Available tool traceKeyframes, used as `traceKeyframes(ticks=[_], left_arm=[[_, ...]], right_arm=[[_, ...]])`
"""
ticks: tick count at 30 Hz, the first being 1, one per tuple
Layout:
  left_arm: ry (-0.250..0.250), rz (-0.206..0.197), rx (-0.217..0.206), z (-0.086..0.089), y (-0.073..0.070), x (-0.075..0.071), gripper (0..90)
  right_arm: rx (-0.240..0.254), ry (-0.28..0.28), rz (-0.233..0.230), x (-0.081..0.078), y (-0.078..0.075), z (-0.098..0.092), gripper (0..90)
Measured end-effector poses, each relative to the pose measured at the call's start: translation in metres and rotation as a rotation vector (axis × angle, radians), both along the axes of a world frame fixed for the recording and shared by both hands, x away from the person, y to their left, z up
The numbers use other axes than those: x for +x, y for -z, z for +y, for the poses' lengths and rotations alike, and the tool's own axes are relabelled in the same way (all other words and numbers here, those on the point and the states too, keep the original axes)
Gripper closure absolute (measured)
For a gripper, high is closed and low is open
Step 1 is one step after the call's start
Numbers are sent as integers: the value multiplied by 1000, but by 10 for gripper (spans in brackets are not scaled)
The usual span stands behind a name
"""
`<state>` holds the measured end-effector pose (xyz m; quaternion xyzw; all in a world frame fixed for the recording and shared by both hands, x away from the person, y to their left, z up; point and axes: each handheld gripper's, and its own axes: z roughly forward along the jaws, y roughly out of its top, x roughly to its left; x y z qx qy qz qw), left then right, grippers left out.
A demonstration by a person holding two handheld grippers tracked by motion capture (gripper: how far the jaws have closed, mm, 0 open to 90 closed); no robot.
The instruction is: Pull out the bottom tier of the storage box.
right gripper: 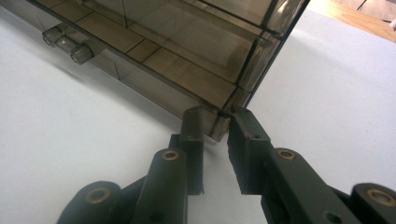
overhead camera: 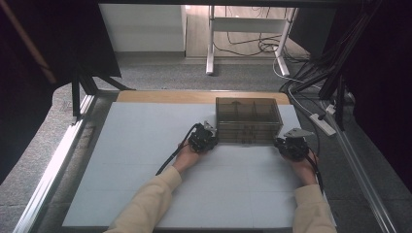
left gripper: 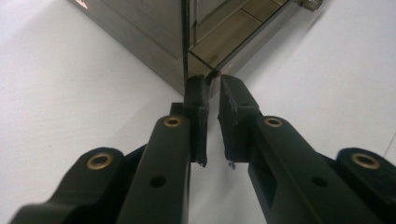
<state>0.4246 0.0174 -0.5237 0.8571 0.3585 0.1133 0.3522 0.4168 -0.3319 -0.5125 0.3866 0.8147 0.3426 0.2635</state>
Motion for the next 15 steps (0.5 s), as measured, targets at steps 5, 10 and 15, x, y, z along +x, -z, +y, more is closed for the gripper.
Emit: traceKeyframes(ticks=[5,10,15], left_arm=[[3,6,0,0,0,0,805],[8,9,4,-1,0,-2,804],[14,7,13,-2,0,-4,800]], right_arm=[[-1,-2,3,-1,0,0,754],[-6,0,3,-2,-1,0,754],[-16,-2,-7,-6,-2,1,757]])
